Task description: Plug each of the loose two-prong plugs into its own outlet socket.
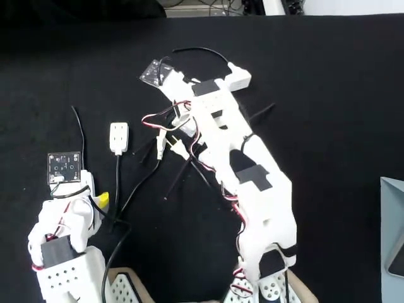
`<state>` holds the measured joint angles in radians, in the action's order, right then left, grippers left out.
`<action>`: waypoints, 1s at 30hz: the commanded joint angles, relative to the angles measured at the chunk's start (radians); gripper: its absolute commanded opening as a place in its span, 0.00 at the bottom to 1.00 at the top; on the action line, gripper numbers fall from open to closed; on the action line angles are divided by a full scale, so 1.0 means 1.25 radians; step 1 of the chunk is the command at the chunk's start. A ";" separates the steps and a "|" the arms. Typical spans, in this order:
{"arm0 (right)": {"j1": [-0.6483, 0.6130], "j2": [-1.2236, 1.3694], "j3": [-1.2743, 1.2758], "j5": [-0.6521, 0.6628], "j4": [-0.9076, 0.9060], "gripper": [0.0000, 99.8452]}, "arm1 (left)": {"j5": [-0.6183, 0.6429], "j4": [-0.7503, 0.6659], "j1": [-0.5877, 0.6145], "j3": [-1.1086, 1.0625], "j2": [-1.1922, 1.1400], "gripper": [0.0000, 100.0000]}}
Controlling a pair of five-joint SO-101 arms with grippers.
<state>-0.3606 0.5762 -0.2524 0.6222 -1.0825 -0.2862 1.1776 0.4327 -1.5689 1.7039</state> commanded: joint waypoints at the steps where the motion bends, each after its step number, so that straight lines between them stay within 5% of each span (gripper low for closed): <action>1: 0.043 -0.050 -0.020 0.000 0.075 0.16 | -0.007 -0.014 0.001 0.004 0.005 0.30; 9: 0.081 -0.001 0.030 -0.020 0.328 0.10 | -0.007 -0.014 0.001 0.004 0.005 0.30; 20: 0.068 -0.014 0.026 -0.338 0.403 0.07 | -0.007 -0.014 0.001 0.004 0.005 0.30; 30: 0.042 0.077 0.037 -0.502 0.557 0.07 | -0.007 -0.014 0.003 0.004 0.005 0.30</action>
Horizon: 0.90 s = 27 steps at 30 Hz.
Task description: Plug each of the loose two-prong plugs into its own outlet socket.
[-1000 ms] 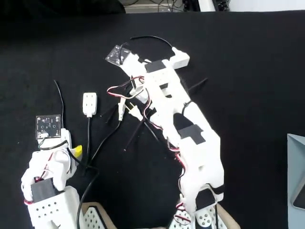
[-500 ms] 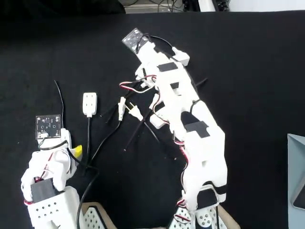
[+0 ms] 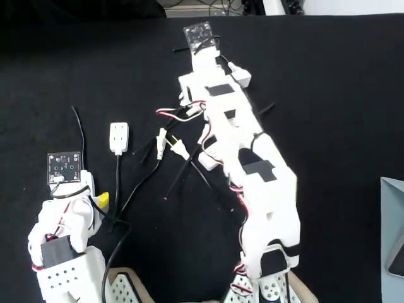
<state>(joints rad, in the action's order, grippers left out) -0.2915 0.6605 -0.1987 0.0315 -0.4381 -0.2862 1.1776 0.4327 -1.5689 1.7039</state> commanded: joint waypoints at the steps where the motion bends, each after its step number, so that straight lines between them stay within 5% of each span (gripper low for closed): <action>1: -0.014 0.025 -0.008 -0.029 0.055 0.07 | -0.007 -0.014 0.003 0.004 0.005 0.30; 10: -0.023 0.112 -0.007 -0.027 0.135 0.07 | -0.007 -0.014 0.004 0.004 0.005 0.30; 23: -0.027 -0.074 -0.008 -0.027 -0.398 0.07 | -0.007 -0.014 0.003 0.004 0.005 0.30; 27: -0.042 -0.118 -0.008 -0.026 -0.427 0.07 | -0.007 -0.014 0.002 0.004 0.005 0.30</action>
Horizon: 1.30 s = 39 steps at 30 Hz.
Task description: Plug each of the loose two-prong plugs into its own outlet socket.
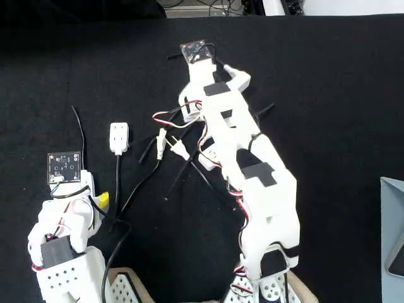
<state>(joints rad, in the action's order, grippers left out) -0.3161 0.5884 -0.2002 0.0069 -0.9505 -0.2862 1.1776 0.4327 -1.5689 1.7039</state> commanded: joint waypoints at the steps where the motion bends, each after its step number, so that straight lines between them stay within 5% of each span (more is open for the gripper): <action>1: -0.023 -0.068 -0.007 -0.006 0.007 0.07 | -0.007 -0.014 0.002 0.004 0.005 0.30; 13: -0.022 0.040 0.080 -0.006 0.631 0.07 | -0.007 -0.014 0.004 0.004 0.005 0.30; 18: -0.020 0.136 0.067 -0.006 0.714 0.07 | -0.007 -0.014 0.004 0.004 0.005 0.30; 39: -0.005 -0.050 0.029 -0.007 -0.020 0.07 | -0.009 -0.015 0.001 -0.003 0.005 0.30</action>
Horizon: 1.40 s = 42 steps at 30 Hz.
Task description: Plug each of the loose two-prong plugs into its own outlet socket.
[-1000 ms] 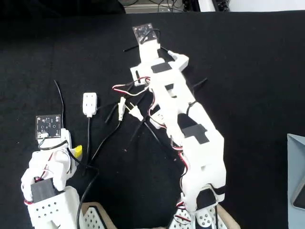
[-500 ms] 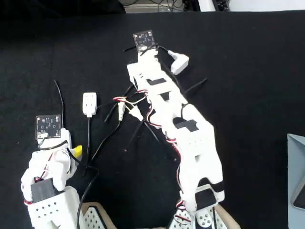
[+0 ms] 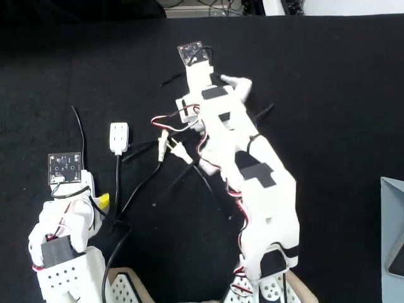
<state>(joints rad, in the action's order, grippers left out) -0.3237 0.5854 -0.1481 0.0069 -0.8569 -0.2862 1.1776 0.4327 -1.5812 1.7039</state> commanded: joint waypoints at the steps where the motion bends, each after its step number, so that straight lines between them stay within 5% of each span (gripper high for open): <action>1: -0.005 -0.053 -0.013 -0.007 -0.130 0.07 | -0.009 -0.015 0.001 0.007 0.005 0.30; 11: -0.022 -0.095 -0.013 -0.009 -0.480 0.07 | -0.009 -0.015 0.001 0.007 0.005 0.30; 18: -0.031 -0.185 -0.105 -0.005 -0.586 0.07 | -0.009 -0.016 0.001 0.007 0.005 0.30; 23: -0.028 -0.312 -0.148 0.056 -0.613 0.10 | -0.009 -0.018 0.004 0.007 0.005 0.30; 31: 0.115 -0.368 -0.060 0.070 -0.642 0.30 | -0.009 -0.018 0.006 0.007 0.005 0.30; 42: 0.245 -0.230 0.017 0.042 -0.579 0.31 | -0.009 -0.018 0.006 0.007 0.005 0.30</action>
<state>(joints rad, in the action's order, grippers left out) -0.0384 0.2846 -0.1281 0.0882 -1.5904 -0.2862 1.1776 0.4327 -1.5812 1.7039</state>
